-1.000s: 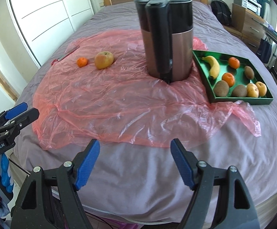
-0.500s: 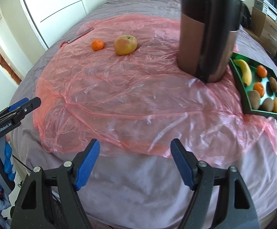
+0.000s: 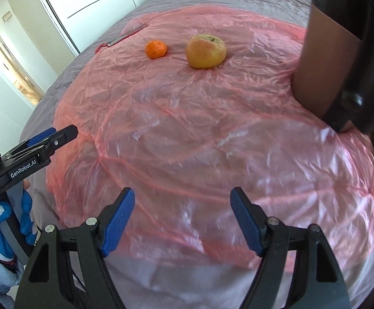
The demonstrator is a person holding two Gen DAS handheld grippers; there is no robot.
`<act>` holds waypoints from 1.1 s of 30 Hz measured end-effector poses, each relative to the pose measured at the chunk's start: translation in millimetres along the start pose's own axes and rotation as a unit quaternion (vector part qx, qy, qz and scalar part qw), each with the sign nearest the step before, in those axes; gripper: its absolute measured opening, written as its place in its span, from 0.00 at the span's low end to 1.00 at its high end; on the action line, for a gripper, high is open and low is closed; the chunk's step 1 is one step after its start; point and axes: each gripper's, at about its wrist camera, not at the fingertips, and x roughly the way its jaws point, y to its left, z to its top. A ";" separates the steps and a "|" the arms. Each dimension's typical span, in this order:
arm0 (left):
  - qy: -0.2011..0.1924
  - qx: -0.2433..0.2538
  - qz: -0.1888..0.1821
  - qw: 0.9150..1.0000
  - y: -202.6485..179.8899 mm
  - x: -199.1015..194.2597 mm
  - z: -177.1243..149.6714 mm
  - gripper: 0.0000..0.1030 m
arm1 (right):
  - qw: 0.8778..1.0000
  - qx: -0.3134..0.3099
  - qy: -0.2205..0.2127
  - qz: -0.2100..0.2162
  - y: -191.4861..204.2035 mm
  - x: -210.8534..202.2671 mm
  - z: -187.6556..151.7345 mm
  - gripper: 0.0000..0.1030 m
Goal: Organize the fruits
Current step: 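Lower the right tool over the apple while the left tool approaches the last tangerine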
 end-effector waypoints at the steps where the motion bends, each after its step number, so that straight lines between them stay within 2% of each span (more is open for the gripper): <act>1: -0.001 -0.001 0.000 1.000 1.0 3.8 5.2 0.74 | 1.000 0.000 -0.001 0.003 0.0 3.6 4.9 0.92; 7: -0.010 0.004 -0.004 1.000 3.3 29.6 44.6 0.74 | 1.000 -0.005 -0.014 0.015 -3.3 27.6 42.7 0.92; 16: -0.014 0.032 -0.032 0.999 -15.4 83.7 114.7 0.74 | 0.997 0.018 -0.075 0.013 -26.3 48.9 118.3 0.92; 17: -0.014 0.034 -0.033 0.999 -17.4 91.1 120.9 0.74 | 0.997 0.020 -0.080 0.010 -29.2 51.4 125.3 0.93; 18: -0.012 0.035 -0.035 0.999 -19.5 98.6 126.3 0.74 | 0.996 0.023 -0.086 0.009 -33.1 55.1 133.8 0.99; 23: -0.002 0.041 -0.035 0.999 -25.6 132.9 143.9 0.74 | 0.995 0.020 -0.096 0.007 -41.1 75.3 161.4 1.00; 33: 0.013 0.066 -0.034 0.997 -36.9 168.4 152.6 0.73 | 0.996 0.029 -0.087 0.010 -47.7 113.5 184.2 1.00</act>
